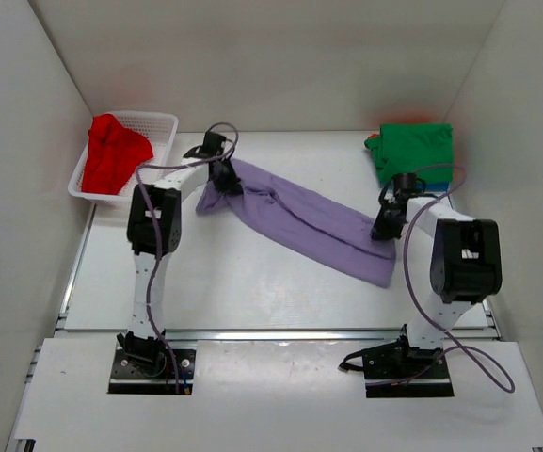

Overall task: Fold and stack the t-shirts
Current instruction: Rotate the tshirt 90 degrees

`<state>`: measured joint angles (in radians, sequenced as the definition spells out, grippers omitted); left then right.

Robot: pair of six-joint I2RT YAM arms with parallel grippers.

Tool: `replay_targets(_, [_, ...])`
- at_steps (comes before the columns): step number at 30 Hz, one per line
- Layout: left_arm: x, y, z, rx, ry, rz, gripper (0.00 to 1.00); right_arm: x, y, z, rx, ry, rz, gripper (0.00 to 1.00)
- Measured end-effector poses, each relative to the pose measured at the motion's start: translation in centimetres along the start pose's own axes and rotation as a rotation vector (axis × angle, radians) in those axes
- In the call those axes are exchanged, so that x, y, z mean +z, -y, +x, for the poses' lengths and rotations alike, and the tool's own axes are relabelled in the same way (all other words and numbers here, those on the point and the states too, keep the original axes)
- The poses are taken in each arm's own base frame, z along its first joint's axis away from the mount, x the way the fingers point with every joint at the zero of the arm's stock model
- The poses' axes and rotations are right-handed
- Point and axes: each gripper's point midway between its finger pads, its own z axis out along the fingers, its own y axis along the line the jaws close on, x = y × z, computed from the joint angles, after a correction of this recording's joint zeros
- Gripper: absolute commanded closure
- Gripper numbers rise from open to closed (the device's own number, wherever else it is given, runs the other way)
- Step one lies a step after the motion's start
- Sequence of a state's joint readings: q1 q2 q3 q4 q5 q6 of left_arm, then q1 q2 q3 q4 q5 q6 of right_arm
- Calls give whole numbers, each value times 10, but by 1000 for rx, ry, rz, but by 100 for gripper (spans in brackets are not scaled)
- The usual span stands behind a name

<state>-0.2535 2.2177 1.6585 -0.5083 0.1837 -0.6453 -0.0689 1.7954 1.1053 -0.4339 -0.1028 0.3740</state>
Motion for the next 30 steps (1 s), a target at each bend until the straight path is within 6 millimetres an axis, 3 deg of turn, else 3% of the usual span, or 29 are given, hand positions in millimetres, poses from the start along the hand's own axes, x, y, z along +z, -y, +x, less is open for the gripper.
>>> replay_targets(2, [21, 29, -32, 20, 35, 28, 81, -10, -15, 35, -17, -37, -7, 100])
replay_targets(4, [41, 60, -58, 36, 66, 74, 82, -22, -40, 83, -53, -92, -45, 100])
replay_targets(7, [64, 96, -80, 32, 94, 173, 83, -39, -78, 157, -106, -187, -143, 100])
replay_targets(10, [80, 103, -68, -4, 37, 226, 83, -51, -111, 212, -125, -269, -252, 100])
replay_targets(13, [79, 100, -64, -35, 8, 258, 84, -60, -136, 248, -111, -308, -356, 100])
replay_targets(16, [76, 97, -65, -66, -6, 279, 84, -68, -148, 276, -94, -323, -445, 100])
replay_targets(19, [77, 99, -73, -87, -6, 310, 74, -73, -153, 290, -94, -321, -505, 100])
replay_targets(21, [79, 101, -81, -99, 1, 346, 56, -74, -157, 289, -116, -305, -527, 98])
replay_targets(22, [77, 102, -84, -106, -2, 365, 52, -74, -157, 289, -134, -297, -532, 95])
replay_targets(25, [69, 103, -91, -107, 3, 387, 41, -79, -161, 280, -194, -248, -548, 74])
replay_targets(27, [60, 101, -91, -96, -4, 375, 35, -89, -167, 265, -236, -189, -573, 56])
replay_targets(30, [33, 93, -84, -64, -30, 319, 33, -115, -181, 229, -274, -79, -628, 43])
